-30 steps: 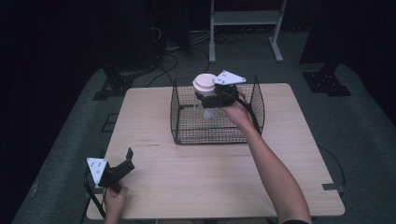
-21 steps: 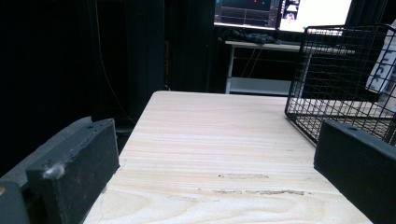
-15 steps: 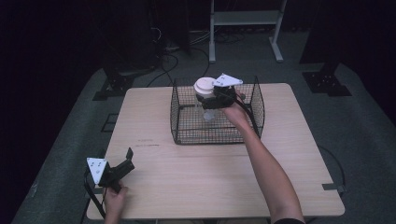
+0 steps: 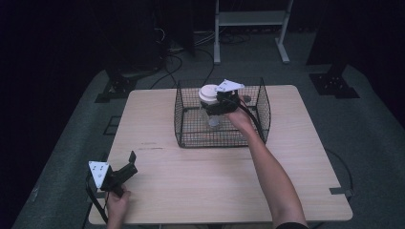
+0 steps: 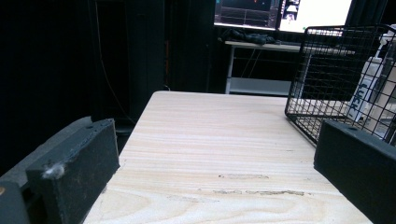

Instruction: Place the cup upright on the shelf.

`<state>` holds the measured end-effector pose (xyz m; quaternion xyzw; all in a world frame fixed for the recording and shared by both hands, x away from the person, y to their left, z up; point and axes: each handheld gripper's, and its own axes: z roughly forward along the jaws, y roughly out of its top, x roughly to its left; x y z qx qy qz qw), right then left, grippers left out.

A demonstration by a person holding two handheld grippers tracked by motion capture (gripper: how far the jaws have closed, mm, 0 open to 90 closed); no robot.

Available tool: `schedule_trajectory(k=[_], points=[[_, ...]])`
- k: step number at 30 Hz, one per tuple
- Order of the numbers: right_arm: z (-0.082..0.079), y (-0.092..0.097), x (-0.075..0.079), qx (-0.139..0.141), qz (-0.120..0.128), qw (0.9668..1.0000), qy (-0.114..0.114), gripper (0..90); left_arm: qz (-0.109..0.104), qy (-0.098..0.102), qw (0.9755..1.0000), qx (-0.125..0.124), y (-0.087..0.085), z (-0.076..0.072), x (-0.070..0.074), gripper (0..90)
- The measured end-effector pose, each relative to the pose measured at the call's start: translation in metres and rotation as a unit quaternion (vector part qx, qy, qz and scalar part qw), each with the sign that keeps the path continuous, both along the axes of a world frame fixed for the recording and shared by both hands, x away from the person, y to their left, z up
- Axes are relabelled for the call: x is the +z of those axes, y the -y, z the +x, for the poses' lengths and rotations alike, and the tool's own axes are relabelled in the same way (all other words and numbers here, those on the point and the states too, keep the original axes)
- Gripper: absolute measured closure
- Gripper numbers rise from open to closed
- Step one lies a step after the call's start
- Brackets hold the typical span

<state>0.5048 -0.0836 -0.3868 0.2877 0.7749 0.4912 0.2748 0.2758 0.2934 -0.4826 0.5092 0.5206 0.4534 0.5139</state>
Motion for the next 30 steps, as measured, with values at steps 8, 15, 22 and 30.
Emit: schedule_trajectory(k=[8, 15, 22, 30], points=[[-0.001, 0.008, 0.001, 0.0, 0.001, 0.9999, -0.013, 4.1, 0.002, 0.0, 1.0, 0.001, 0.001, 0.0, 0.0, 0.0], [-0.001, 0.01, 0.002, -0.003, 0.001, 0.9998, -0.017, 3.9, 0.002, 0.0, 1.0, 0.001, 0.001, 0.0, 0.0, 0.0], [-0.002, 0.009, 0.004, -0.008, -0.008, 0.9998, -0.016, 3.5, 0.005, -0.001, 1.0, 0.001, 0.001, 0.0, 0.0, 0.0], [-0.002, 0.012, 0.007, -0.011, 0.006, 0.9997, -0.019, 2.0, 0.006, -0.001, 1.0, 0.001, 0.001, 0.0, 0.0, 0.0]])
